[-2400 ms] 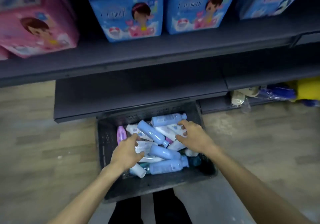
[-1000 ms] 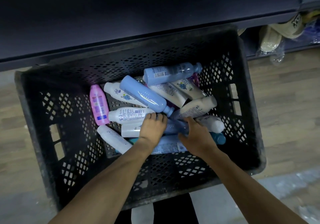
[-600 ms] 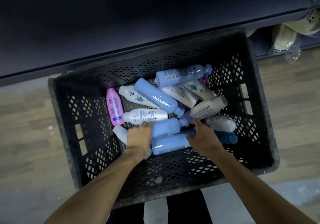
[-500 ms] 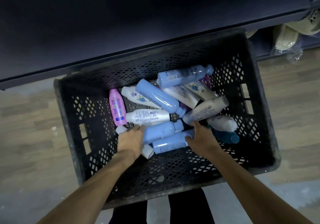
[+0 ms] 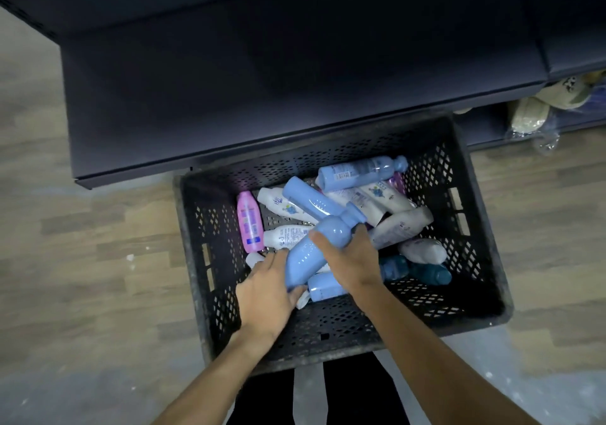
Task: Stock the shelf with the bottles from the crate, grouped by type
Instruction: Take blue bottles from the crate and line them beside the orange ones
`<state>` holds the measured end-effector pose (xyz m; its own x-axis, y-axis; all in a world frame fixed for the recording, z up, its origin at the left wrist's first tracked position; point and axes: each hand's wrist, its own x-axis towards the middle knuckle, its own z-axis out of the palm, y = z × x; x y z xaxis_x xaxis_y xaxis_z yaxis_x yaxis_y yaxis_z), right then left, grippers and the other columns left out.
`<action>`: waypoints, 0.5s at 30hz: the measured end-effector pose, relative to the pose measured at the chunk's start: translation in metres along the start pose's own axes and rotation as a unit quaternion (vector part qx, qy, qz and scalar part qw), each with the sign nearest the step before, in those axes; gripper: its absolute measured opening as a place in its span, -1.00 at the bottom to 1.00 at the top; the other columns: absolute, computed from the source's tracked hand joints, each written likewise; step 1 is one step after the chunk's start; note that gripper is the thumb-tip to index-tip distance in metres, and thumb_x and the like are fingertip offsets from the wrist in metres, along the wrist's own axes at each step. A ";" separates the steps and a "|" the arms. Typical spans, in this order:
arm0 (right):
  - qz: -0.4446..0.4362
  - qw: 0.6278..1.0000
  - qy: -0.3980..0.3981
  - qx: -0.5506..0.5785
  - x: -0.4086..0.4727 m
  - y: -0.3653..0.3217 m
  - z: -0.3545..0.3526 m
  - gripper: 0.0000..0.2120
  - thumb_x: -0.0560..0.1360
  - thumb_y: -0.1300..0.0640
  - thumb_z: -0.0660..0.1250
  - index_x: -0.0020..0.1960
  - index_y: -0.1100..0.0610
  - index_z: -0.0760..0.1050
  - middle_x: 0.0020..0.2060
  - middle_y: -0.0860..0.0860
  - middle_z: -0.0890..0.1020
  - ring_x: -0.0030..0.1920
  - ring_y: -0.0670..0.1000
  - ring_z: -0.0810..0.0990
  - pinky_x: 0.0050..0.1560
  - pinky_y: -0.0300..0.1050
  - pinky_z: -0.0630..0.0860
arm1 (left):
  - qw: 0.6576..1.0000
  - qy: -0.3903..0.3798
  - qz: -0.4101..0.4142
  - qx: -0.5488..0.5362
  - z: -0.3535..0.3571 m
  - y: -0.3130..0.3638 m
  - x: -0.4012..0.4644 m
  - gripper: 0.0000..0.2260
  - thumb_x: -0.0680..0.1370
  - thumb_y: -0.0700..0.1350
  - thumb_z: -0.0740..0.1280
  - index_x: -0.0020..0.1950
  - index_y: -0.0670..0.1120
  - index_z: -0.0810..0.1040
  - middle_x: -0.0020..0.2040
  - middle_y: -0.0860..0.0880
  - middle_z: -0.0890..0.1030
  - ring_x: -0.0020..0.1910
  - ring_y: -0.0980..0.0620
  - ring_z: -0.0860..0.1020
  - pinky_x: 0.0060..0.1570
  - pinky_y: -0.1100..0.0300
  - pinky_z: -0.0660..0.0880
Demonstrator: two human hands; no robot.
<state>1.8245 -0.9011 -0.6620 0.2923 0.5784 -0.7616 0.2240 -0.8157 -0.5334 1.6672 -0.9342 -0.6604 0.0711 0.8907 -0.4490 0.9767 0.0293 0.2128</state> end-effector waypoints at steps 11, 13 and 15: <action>-0.318 0.928 -0.070 -0.182 -0.076 -0.136 -0.100 -0.36 0.36 -0.16 0.48 0.34 0.02 0.37 -0.10 -0.07 0.63 -0.11 -0.11 0.61 -0.12 -0.19 0.55 | 0.916 -0.127 0.074 -0.372 -0.120 0.022 0.010 -0.43 0.35 0.01 0.58 0.31 0.03 0.48 0.14 0.18 0.62 0.12 0.21 0.58 0.19 0.11 0.53; -0.352 0.914 -0.108 -0.173 -0.090 -0.162 -0.113 -0.37 0.33 -0.14 0.50 0.33 -0.06 0.39 -0.06 -0.15 0.65 -0.04 -0.17 0.62 -0.02 -0.23 0.59 | 0.897 -0.162 0.097 -0.400 -0.147 0.026 0.016 -0.38 0.31 -0.02 0.62 0.31 0.06 0.48 0.14 0.16 0.64 0.13 0.18 0.60 0.24 0.06 0.51; -0.374 0.904 -0.120 -0.168 -0.103 -0.185 -0.122 -0.38 0.30 -0.11 0.54 0.30 -0.10 0.39 0.00 -0.18 0.65 0.02 -0.15 0.64 0.05 -0.13 0.62 | 0.894 -0.140 0.120 -0.408 -0.171 0.031 0.021 -0.37 0.25 -0.01 0.64 0.28 0.07 0.51 0.11 0.15 0.65 0.10 0.15 0.61 0.19 0.07 0.53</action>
<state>1.8665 -0.8079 -0.4398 -0.2593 0.9137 -0.3129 0.5566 -0.1234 -0.8216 1.6647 -0.8365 -0.5148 0.4189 0.7705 -0.4805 0.4615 0.2750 0.8434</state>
